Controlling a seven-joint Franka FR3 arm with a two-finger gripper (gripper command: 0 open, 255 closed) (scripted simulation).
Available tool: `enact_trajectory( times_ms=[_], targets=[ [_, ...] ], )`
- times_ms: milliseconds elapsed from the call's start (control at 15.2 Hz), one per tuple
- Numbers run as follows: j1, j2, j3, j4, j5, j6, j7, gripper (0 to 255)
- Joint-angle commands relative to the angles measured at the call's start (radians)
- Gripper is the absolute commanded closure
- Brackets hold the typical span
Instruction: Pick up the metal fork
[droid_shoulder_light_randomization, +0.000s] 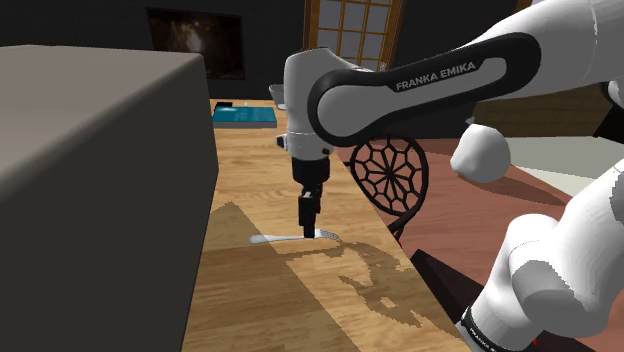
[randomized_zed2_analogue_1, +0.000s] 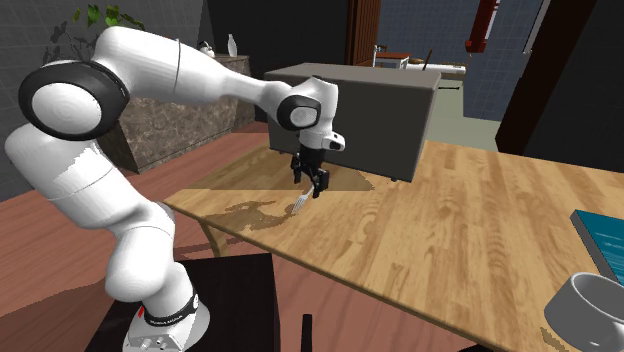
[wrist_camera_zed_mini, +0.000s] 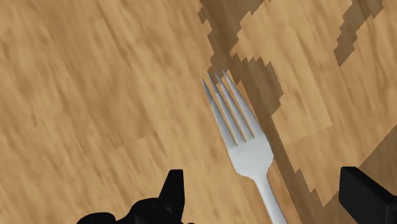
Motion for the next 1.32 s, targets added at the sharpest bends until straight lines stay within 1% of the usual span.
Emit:
enact_trajectory(
  times_ms=[0,264,396,462,1056,1254],
  targets=[
    [0.004,0.017,0.006,-0.009,0.0,0.025,-0.001,0],
    [0.005,0.034,0.009,-0.047,0.0,0.08,-0.003,0],
    [0.005,0.037,0.009,-0.053,0.0,0.088,-0.003,0],
    [0.004,0.036,0.009,-0.053,0.0,0.087,-0.004,255],
    [0.005,0.037,0.009,-0.053,0.0,0.088,-0.003,255],
    [0.004,0.024,0.007,-0.024,0.0,0.046,-0.002,255]
  ],
)
